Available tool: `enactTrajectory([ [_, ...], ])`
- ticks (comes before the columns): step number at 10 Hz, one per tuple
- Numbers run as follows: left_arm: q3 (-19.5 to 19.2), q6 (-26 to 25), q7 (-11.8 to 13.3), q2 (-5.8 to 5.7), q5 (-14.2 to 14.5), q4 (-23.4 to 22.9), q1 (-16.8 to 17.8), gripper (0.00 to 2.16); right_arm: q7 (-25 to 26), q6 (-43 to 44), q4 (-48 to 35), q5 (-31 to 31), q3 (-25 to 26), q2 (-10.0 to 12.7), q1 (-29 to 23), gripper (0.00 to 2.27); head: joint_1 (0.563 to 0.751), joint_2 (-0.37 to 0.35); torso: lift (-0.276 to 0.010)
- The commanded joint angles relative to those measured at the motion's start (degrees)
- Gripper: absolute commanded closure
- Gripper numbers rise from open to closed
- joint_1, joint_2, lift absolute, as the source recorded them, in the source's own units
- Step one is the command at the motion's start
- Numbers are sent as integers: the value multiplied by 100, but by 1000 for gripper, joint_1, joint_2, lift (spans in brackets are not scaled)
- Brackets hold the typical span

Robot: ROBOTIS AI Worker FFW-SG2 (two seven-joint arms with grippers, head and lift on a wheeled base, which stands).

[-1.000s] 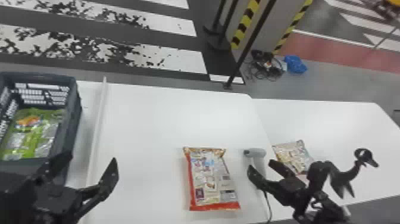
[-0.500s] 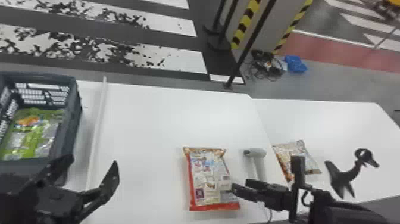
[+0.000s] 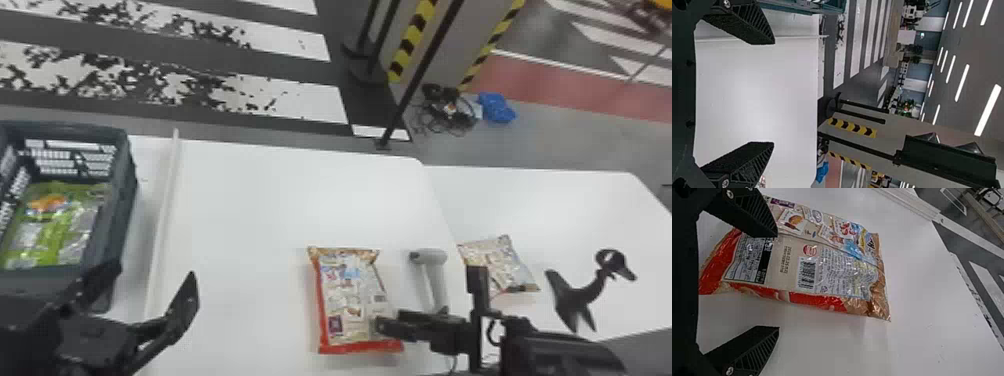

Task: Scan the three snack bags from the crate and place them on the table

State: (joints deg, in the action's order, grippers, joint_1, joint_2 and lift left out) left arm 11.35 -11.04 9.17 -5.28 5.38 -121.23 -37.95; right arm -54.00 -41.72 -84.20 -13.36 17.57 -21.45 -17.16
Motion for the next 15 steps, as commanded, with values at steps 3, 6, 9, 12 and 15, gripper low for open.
enactTrajectory([
  [3,-10,0,-3,1,-2,38,25,76,-349,572,150,-8,-219,70,72,2115,695,-350,-37],
  [6,-36,35,-12,19,16,108,60,76,-375,906,159,-114,-175,106,-33,2155,695,-350,-37],
  [9,-36,35,-12,27,51,178,148,76,-419,818,-17,-422,19,123,-156,2155,695,-350,-37],
  [12,-63,35,-3,19,77,240,183,76,-489,27,-545,-1336,730,123,-244,2155,695,-350,-37],
  [15,-71,17,-12,10,77,240,183,76,486,-183,-474,-2399,1794,158,213,2155,695,-350,-37],
])
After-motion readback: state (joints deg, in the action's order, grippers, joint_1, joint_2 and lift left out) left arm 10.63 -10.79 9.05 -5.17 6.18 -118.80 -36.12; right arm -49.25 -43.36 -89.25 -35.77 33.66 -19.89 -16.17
